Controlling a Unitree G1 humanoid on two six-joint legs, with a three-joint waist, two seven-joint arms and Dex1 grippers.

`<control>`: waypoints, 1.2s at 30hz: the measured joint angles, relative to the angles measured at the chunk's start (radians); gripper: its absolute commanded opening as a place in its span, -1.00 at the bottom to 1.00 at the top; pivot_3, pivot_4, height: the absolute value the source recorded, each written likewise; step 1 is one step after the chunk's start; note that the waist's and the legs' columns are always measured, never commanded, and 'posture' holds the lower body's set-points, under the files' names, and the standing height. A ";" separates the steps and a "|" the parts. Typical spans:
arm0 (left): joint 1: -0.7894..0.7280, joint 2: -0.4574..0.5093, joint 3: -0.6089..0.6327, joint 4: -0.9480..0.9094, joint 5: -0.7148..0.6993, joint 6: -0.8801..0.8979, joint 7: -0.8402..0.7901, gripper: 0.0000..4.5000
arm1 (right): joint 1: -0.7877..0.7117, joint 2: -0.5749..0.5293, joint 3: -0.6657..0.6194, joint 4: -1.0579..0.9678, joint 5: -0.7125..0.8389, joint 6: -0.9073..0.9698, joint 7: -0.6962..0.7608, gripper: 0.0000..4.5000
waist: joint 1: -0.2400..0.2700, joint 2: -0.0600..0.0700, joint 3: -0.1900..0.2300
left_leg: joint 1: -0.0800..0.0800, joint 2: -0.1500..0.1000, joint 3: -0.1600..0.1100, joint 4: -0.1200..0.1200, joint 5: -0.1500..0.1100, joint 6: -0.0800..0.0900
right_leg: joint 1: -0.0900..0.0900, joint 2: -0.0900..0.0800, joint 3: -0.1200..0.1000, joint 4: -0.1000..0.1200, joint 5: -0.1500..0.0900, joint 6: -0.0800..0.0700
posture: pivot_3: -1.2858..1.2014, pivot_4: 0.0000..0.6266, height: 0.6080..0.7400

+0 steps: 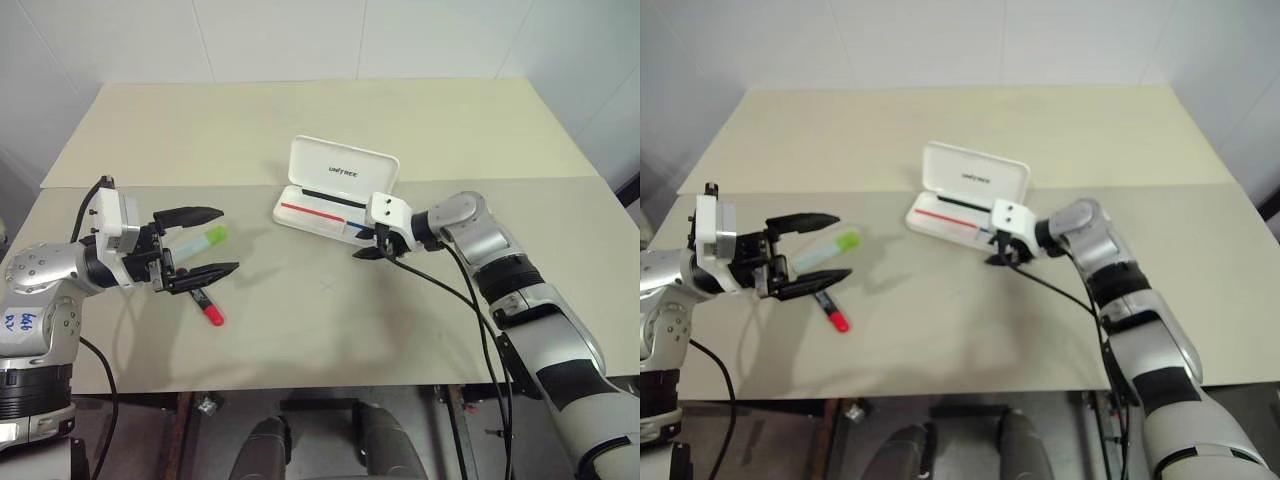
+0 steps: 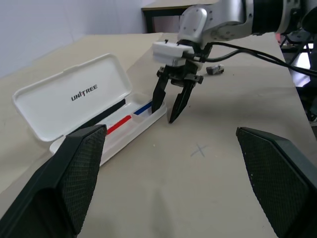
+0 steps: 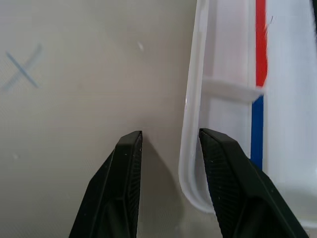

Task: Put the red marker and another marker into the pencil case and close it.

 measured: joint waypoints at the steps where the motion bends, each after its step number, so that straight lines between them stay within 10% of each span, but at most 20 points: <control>1: 0.000 0.001 0.000 -0.001 -0.002 0.001 0.000 1.00 | -0.011 0.005 0.000 0.014 -0.005 -0.001 0.001 -0.54 | -0.001 0.000 0.000 | 0.000 0.000 0.000 0.000 0.000 0.000 | 0.000 0.000 0.000 0.000 0.000 0.000 | 0.03 -0.52 1.00; 4: 0.000 0.002 0.001 -0.002 -0.005 0.008 0.000 1.00 | -0.043 0.011 0.003 0.059 -0.025 -0.012 0.007 -0.99 | 0.000 0.000 0.000 | 0.000 0.000 0.000 0.000 0.000 0.000 | 0.000 0.000 0.000 0.000 0.000 0.000 | 0.03 -0.52 1.00; 17: -0.017 -0.003 -0.013 -0.001 -0.007 0.009 0.000 1.00 | -0.038 -0.003 -0.008 0.057 -0.022 -0.081 0.086 -0.99 | -0.015 0.000 0.000 | 0.000 0.000 -0.001 -0.001 0.001 -0.002 | 0.000 0.000 0.000 0.001 0.000 0.000 | 0.03 -0.52 1.00; 36: -0.082 -0.029 -0.091 0.078 -0.002 -0.021 -0.023 1.00 | 0.499 -0.328 -0.078 -0.805 0.128 0.158 0.199 -0.99 | 0.010 0.000 0.000 | 0.000 0.000 0.000 0.004 0.000 -0.001 | 0.002 0.000 0.000 0.001 0.000 0.000 | 0.03 -0.52 1.00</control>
